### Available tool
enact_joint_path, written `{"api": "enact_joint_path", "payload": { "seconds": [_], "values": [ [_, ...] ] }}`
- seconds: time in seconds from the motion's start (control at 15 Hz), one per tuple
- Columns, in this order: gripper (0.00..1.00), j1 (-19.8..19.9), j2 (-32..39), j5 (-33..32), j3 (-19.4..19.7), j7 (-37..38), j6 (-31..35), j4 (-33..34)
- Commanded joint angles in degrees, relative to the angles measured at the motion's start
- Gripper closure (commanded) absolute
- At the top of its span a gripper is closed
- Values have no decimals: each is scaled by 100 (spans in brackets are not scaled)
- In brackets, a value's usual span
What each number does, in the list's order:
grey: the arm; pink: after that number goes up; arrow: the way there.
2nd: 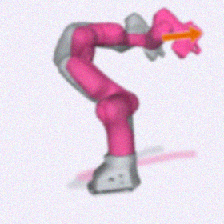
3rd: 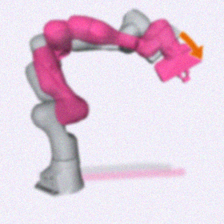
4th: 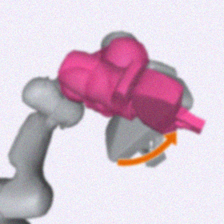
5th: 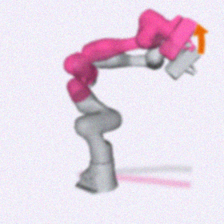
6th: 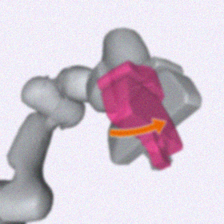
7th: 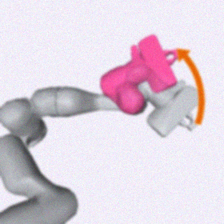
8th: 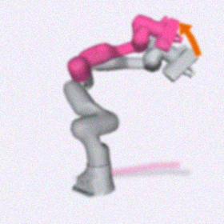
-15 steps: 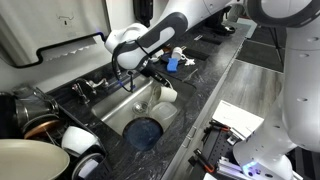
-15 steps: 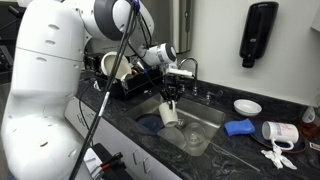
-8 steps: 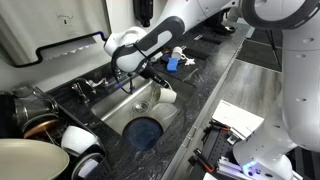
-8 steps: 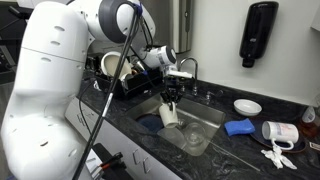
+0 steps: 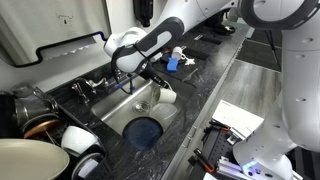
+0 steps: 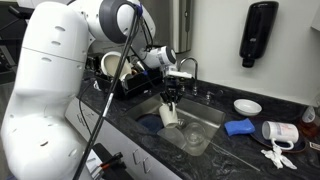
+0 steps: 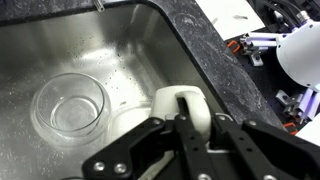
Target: Pick the cup and put it on the counter
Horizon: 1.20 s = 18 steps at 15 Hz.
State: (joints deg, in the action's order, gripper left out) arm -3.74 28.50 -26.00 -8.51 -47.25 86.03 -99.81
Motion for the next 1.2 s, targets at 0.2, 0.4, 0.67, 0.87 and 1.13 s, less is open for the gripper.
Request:
{"api": "enact_joint_path", "payload": {
  "seconds": [0.2, 0.4, 0.67, 0.87, 1.13],
  "values": [
    [96, 139, -383, 172, 23, 87, 1090, -440],
    [96, 266, -633, 271, 82, 188, 1947, -897],
    [96, 456, -1177, 415, 238, 289, 2924, -1752],
    [96, 657, -1702, 591, 403, 397, 3897, -2570],
    [96, 924, -2278, 979, 682, 271, 5477, -3579]
  ]
}}
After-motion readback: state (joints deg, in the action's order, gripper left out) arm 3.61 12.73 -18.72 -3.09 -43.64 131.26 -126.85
